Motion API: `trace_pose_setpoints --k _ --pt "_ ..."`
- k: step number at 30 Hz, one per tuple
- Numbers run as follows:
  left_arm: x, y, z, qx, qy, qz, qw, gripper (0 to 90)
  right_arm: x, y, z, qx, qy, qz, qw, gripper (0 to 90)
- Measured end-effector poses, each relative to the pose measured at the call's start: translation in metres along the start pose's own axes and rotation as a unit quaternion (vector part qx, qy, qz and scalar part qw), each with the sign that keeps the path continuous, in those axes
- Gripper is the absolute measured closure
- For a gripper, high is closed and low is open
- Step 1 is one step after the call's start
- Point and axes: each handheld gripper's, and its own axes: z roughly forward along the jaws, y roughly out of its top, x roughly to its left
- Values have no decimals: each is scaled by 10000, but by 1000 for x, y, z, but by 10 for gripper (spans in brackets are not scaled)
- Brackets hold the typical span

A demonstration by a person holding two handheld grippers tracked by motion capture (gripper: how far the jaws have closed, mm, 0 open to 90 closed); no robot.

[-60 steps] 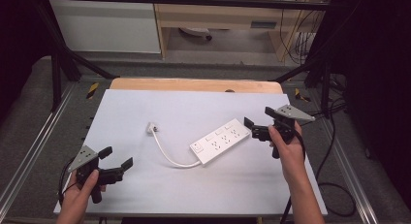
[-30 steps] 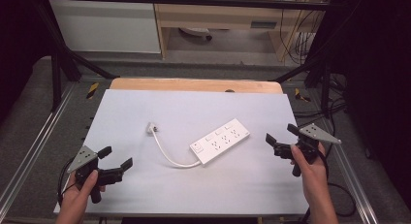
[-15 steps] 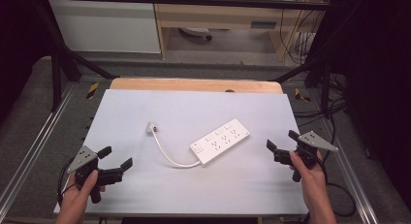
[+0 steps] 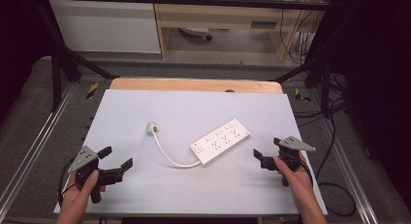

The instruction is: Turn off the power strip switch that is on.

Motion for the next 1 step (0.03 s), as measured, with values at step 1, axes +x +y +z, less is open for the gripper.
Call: trace_pose_setpoints --k 1 --pt "0 0 0 -2 2 4 10000 49 0 0 2 60 -32 -35 10000 24"
